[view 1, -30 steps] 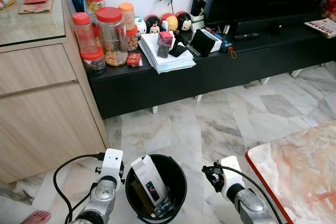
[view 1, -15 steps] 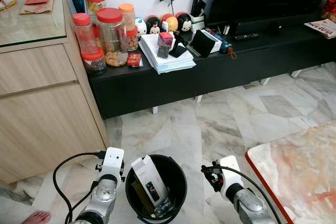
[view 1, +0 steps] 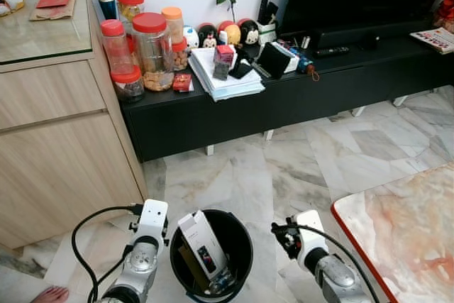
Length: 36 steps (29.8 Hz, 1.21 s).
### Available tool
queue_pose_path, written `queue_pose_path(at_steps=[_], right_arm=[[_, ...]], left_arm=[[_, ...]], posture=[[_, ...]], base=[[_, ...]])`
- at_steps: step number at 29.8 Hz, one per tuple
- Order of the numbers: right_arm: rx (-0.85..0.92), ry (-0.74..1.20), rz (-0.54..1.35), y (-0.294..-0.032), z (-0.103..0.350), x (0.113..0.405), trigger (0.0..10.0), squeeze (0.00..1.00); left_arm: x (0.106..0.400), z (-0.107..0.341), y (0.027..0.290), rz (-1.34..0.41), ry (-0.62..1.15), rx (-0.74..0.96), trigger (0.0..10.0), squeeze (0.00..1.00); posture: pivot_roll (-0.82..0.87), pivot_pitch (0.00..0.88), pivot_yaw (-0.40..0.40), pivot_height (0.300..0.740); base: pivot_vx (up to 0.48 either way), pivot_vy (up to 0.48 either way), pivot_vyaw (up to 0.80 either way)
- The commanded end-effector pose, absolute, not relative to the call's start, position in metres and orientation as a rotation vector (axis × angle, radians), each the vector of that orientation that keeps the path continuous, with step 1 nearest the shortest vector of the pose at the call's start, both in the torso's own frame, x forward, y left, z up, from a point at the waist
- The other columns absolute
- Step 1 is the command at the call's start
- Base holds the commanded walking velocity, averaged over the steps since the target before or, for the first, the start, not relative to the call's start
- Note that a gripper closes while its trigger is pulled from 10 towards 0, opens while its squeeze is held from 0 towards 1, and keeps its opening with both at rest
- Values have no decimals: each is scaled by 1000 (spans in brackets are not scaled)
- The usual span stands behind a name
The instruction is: Picking trash to rubbish bin
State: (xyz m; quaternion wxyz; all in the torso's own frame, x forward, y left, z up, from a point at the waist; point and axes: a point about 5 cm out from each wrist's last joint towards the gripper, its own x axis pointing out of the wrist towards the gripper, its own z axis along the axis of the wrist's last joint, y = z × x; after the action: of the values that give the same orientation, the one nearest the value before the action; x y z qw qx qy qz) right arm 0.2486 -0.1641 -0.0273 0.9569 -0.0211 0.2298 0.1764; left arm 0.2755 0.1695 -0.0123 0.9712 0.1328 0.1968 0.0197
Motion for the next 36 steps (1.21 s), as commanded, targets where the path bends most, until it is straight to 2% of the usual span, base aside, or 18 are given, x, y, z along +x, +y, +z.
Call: queue_pose_path(at_steps=[1, 36], right_arm=[[-31, 476, 346, -166, -29, 246, 10000, 0], [-32, 474, 343, -168, -28, 247, 10000, 0]], left_arm=[[271, -16, 168, 27, 408, 268, 10000, 0], [271, -16, 167, 32, 410, 253, 10000, 0]], posture=[[55, 31, -73, 740], [53, 56, -82, 740]], base=[[-274, 0, 0], [-269, 0, 0]])
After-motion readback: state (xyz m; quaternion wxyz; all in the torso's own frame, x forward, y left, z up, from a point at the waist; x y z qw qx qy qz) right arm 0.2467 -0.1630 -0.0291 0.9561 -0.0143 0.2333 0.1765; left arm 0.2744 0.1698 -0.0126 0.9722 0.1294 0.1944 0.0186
